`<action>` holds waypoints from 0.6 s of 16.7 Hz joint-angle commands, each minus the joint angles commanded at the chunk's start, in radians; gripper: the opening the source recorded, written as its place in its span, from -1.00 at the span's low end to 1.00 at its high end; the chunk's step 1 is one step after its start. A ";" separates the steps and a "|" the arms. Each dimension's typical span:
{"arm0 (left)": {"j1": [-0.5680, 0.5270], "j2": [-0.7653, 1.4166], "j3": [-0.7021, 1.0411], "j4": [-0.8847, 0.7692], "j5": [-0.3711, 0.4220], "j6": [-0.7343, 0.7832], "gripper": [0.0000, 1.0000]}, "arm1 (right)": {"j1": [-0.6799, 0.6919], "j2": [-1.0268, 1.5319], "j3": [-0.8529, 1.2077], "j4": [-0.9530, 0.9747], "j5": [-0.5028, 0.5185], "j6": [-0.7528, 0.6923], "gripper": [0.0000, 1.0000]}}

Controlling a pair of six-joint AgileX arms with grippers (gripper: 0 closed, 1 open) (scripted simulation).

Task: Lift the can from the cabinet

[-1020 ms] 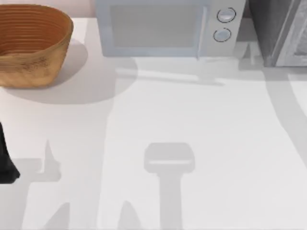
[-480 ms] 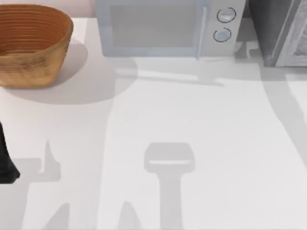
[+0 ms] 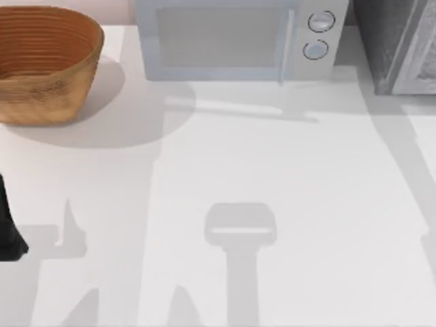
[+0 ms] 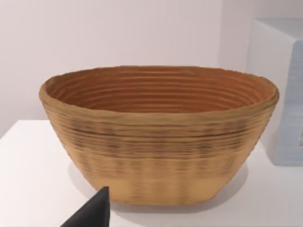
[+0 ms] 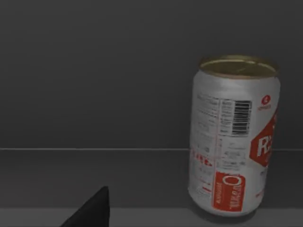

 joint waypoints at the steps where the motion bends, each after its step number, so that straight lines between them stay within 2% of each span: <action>1: 0.000 0.000 0.000 0.000 0.000 0.000 1.00 | -0.002 0.019 0.006 0.016 -0.002 0.000 1.00; 6: 0.000 0.000 0.000 0.000 0.000 0.000 1.00 | 0.001 0.027 0.005 0.021 -0.002 0.000 1.00; 10: 0.000 0.000 0.000 0.000 0.000 0.000 1.00 | -0.010 0.100 0.092 0.013 -0.008 0.000 1.00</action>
